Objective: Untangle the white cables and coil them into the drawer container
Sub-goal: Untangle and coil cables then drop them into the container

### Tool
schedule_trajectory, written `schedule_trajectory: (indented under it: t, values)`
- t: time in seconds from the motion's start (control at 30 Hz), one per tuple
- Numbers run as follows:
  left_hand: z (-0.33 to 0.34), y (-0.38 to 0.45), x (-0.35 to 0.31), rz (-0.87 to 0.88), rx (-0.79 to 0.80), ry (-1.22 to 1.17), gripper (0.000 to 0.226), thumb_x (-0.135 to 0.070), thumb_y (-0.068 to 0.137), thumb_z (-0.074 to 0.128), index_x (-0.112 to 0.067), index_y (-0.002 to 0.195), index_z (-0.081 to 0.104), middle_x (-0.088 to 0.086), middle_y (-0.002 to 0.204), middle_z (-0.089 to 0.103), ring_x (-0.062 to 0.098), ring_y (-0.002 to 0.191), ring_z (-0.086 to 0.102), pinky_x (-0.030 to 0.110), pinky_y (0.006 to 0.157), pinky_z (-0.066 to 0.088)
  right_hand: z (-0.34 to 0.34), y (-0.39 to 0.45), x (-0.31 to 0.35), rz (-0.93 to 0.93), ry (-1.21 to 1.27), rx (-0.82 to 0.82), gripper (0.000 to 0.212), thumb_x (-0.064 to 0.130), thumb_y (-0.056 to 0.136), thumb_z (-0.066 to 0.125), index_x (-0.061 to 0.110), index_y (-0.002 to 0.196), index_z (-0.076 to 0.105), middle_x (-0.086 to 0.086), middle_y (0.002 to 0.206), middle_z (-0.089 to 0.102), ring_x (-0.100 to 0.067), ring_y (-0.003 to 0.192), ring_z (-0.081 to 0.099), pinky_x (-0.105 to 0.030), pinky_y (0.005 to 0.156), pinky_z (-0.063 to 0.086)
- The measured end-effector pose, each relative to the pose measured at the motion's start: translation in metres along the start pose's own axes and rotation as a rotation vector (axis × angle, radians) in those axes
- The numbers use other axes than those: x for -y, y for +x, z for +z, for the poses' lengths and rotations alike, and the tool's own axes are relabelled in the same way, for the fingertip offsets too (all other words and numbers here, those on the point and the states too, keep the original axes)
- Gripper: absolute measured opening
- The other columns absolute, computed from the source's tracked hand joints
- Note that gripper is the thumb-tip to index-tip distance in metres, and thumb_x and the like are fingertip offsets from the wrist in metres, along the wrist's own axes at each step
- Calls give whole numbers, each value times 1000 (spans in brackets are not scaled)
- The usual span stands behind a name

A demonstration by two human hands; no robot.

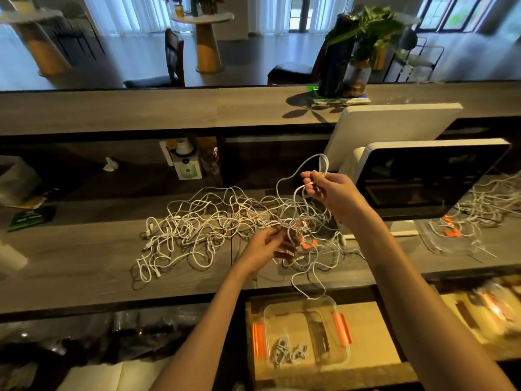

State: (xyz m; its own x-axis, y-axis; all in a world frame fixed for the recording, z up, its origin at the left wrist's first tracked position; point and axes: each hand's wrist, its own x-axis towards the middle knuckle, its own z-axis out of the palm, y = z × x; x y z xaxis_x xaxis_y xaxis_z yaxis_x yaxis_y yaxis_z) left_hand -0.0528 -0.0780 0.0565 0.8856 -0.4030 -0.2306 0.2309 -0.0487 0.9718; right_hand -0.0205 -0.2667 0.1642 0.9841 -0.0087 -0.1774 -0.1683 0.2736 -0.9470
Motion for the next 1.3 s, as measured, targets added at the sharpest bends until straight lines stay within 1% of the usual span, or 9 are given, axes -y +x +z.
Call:
schedule_trajectory:
  t: [0.2, 0.53, 0.63, 0.8, 0.87, 0.93, 1.07, 1.2, 1.3]
  values:
    - [-3, -23, 12, -1, 64, -276, 36, -13, 92, 64, 2, 124, 60, 17, 115, 70, 30, 105, 70, 33, 95, 57, -22, -8, -17, -9, -22, -118, 28, 9, 110, 42, -3, 101, 66, -7, 81, 64, -9, 64, 64, -18, 66, 57]
    - [-11, -32, 54, -18, -206, -287, 20, -7, 98, 58, 2, 115, 66, 21, 104, 74, 33, 92, 73, 32, 81, 62, -52, -39, -62, 89, -110, -151, 28, 6, 109, 42, -12, 125, 57, -8, 83, 62, -14, 69, 62, -22, 66, 58]
    - [-5, -29, 69, -51, -175, -153, 25, -4, 104, 47, -4, 124, 62, 14, 115, 73, 27, 103, 73, 36, 88, 61, -44, -44, -57, 77, -93, -84, 27, 7, 109, 42, -7, 122, 60, -7, 85, 61, -13, 70, 61, -22, 68, 56]
    - [7, -16, 80, -45, 21, 164, 52, -1, 87, 72, -23, 133, 59, 3, 132, 64, 15, 118, 61, 34, 103, 52, -28, -42, -37, 27, -69, -7, 23, 6, 108, 45, -2, 116, 65, -3, 80, 63, -10, 66, 58, -19, 64, 52]
    - [10, -11, 87, -23, 79, 222, 40, -19, 84, 78, -24, 122, 68, 3, 127, 69, 18, 121, 62, 36, 107, 48, -26, -42, -27, 6, -50, 16, 23, 6, 108, 45, -2, 117, 65, -2, 79, 63, -9, 65, 58, -18, 62, 51]
    - [14, -8, 92, -35, 81, 287, 16, -9, 92, 68, -18, 105, 73, 5, 113, 74, 20, 116, 66, 36, 107, 48, -27, -41, -22, -6, -57, 17, 24, 7, 108, 46, -2, 118, 65, -1, 79, 63, -8, 66, 58, -19, 62, 51]
    - [5, -14, 91, -113, -69, 382, 23, -8, 105, 45, -16, 100, 65, -5, 91, 72, 14, 98, 71, 10, 77, 50, -43, -43, -25, -1, -158, -39, 25, 10, 108, 47, -2, 119, 66, -2, 78, 61, -10, 65, 56, -20, 61, 49]
    - [-13, -27, 99, -96, -276, 294, 34, -36, 107, 41, -14, 90, 60, -3, 60, 58, 12, 50, 60, 28, 52, 52, -68, -50, -42, 74, -503, -137, 25, 14, 110, 45, 7, 117, 67, -1, 76, 57, -10, 64, 50, -25, 59, 41]
    - [-24, -30, 109, -112, -305, 360, 27, -42, 102, 53, -18, 91, 62, -4, 74, 63, 8, 60, 55, 31, 59, 46, -87, -53, -64, 127, -689, -182, 24, 9, 109, 43, 6, 119, 64, -6, 82, 58, -14, 70, 51, -27, 58, 40]
